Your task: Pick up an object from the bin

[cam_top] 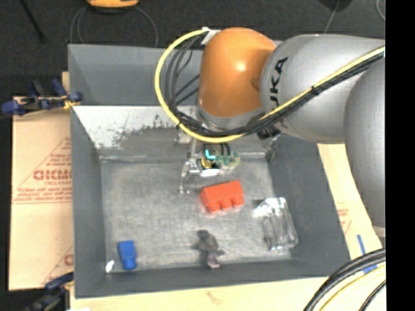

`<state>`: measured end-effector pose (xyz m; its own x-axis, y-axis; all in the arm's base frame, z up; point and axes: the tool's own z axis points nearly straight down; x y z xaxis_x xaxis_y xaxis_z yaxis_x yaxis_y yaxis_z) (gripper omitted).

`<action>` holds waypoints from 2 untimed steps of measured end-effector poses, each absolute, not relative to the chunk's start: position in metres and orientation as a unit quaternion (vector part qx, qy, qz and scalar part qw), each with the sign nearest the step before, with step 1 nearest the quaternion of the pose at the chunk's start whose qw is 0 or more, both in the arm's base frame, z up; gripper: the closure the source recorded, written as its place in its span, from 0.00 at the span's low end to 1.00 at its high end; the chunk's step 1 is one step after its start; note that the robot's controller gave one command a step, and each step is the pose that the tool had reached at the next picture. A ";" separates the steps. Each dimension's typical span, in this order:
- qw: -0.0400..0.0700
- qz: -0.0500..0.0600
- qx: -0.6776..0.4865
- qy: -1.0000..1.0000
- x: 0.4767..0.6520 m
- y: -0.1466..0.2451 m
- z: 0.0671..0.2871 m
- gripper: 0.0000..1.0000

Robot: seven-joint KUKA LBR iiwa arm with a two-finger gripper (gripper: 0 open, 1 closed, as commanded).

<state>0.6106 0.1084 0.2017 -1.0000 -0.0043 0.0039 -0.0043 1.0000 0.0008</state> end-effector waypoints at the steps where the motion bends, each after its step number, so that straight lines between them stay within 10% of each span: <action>1: 0.000 0.001 -0.071 -0.997 0.603 0.035 0.171 0.00; 2: 0.001 0.001 0.044 -0.999 0.578 -0.040 0.093 0.00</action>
Offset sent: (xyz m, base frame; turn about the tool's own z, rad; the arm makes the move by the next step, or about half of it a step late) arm -0.0080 -0.0690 -0.0295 0.1488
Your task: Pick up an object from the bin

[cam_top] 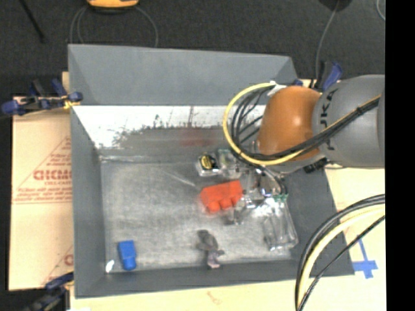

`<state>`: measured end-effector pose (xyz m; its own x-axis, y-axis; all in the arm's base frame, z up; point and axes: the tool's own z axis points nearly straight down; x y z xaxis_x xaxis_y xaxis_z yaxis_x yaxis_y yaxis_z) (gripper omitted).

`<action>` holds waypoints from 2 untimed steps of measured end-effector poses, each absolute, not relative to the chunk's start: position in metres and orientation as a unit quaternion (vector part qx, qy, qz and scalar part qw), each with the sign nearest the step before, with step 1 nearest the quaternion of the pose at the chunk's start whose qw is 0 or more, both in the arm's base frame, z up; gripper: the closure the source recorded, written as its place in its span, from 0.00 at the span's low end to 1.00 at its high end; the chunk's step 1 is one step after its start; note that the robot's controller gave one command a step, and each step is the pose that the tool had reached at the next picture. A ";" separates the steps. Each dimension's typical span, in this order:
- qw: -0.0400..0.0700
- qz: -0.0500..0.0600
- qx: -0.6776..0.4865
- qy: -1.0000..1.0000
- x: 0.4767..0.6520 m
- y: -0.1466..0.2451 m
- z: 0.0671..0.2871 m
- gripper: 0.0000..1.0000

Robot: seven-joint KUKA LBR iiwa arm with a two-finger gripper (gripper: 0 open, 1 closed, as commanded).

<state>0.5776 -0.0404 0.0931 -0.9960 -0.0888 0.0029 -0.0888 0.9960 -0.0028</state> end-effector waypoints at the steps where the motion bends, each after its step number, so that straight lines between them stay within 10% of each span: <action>1: -0.002 0.000 0.044 -0.999 0.580 -0.038 0.096 1.00; 2: -0.003 0.000 0.020 -1.000 0.597 -0.027 0.094 1.00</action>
Offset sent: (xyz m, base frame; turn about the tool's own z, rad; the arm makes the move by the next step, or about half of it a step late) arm 0.0000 0.0000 0.0000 0.0000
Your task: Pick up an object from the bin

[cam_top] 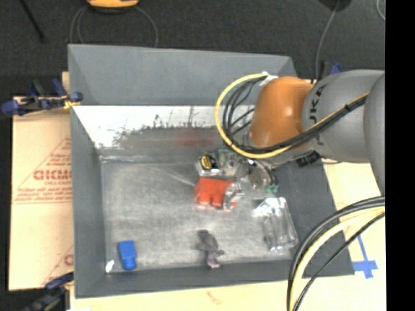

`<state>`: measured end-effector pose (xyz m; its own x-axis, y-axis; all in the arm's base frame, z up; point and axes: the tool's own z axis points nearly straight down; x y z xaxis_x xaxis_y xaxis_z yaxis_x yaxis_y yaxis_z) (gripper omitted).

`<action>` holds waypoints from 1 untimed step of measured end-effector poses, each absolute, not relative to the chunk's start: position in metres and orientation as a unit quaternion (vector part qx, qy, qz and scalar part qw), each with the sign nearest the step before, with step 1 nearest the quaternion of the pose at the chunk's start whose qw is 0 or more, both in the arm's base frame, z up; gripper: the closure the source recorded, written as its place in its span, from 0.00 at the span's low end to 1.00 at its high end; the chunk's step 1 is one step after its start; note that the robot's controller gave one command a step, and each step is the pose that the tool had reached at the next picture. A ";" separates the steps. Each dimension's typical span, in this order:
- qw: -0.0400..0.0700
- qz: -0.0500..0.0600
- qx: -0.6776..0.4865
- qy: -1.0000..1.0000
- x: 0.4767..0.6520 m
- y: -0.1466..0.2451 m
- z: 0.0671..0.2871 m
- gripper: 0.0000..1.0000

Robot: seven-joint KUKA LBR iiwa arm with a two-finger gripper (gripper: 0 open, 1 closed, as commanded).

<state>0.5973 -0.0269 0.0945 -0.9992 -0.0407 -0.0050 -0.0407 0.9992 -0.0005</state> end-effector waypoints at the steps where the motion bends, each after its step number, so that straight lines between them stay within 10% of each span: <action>1: 0.007 0.000 0.032 0.999 0.574 -0.032 0.281 1.00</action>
Offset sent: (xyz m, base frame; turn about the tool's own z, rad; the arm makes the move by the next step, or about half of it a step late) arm -0.0260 -0.0037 0.1806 0.1070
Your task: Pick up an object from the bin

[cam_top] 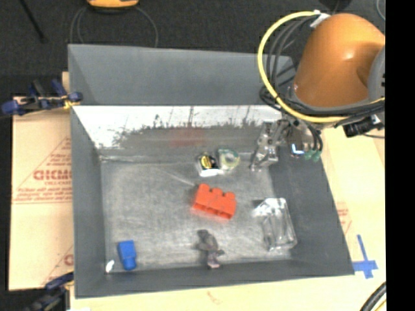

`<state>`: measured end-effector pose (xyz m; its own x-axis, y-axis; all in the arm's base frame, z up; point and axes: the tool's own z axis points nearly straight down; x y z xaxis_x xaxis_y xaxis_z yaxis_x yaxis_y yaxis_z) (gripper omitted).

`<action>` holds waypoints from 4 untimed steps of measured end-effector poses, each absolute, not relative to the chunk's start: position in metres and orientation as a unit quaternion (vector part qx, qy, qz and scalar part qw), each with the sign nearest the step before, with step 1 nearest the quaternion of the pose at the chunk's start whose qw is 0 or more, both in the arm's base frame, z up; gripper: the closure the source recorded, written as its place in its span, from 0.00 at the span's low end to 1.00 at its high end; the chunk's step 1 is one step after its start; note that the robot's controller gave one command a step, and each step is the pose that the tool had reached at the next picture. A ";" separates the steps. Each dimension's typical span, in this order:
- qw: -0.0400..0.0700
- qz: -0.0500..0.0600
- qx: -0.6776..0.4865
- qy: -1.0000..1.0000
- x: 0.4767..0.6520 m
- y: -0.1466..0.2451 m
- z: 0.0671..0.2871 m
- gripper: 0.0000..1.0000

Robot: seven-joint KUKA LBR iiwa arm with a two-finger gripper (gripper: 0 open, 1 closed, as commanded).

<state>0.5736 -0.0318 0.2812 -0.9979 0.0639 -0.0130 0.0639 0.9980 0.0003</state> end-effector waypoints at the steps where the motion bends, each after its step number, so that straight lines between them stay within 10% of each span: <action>1: 0.002 0.000 0.032 0.999 0.572 -0.031 0.276 0.00; 3: 0.007 -0.002 -0.471 0.882 0.580 -0.024 0.106 0.00; 4: 0.013 -0.006 -0.518 0.855 0.580 -0.015 0.098 0.00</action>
Offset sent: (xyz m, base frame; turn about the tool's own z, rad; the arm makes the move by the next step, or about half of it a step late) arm 0.0000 0.0000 0.0000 0.0000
